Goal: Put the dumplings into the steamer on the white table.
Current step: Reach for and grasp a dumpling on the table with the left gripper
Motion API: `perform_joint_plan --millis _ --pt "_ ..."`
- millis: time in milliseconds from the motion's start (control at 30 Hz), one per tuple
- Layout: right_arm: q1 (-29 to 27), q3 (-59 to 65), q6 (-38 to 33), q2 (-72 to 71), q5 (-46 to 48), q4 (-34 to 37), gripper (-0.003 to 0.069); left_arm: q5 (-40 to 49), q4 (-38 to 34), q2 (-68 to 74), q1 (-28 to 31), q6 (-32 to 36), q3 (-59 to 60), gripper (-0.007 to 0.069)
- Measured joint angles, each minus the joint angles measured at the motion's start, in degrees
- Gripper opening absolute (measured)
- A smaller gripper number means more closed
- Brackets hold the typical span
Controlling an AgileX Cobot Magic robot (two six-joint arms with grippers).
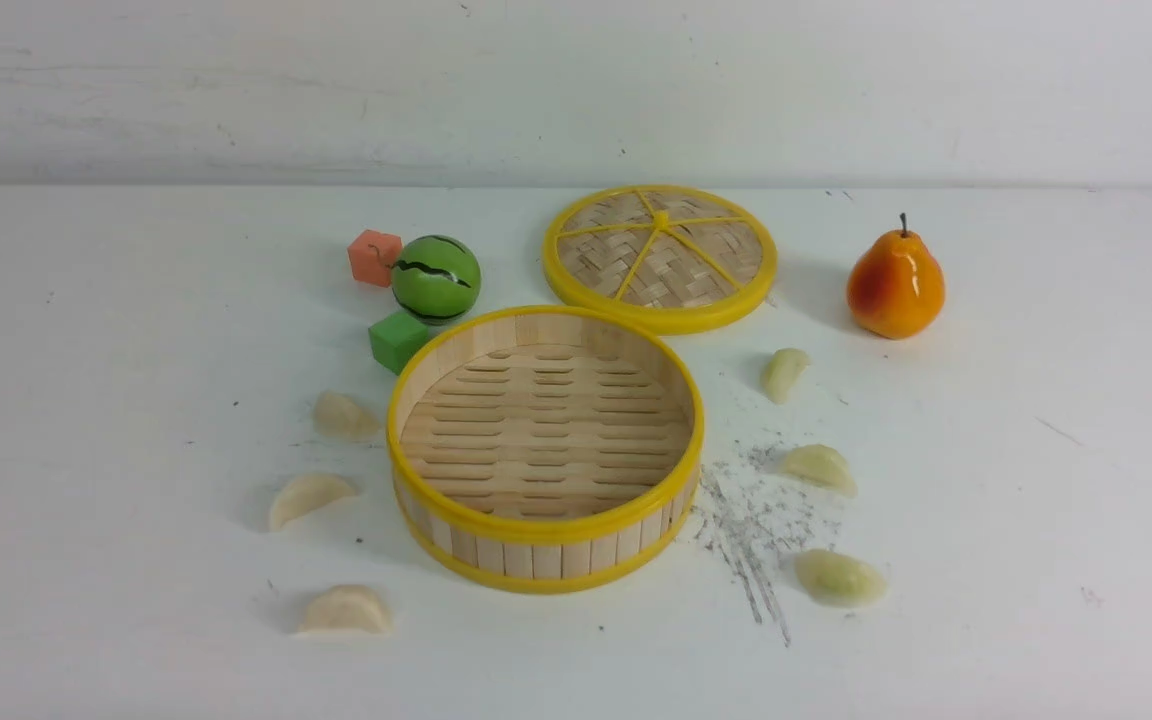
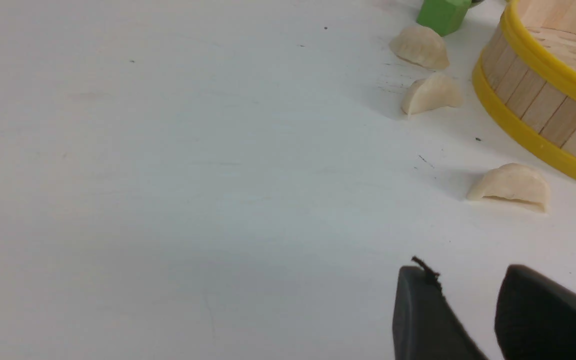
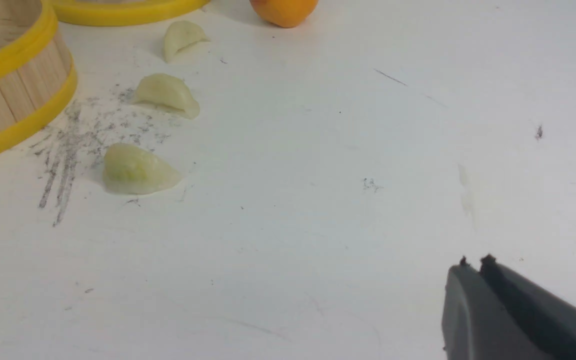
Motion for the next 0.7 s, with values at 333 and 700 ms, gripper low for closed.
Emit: perform_joint_plan --millis 333,700 --pt "0.00 0.00 0.00 0.00 0.00 0.00 0.0025 0.00 0.00 0.00 0.00 0.00 0.00 0.0223" --pt "0.00 0.00 0.00 0.00 0.00 0.00 0.0031 0.00 0.15 0.00 0.00 0.00 0.00 0.0233"
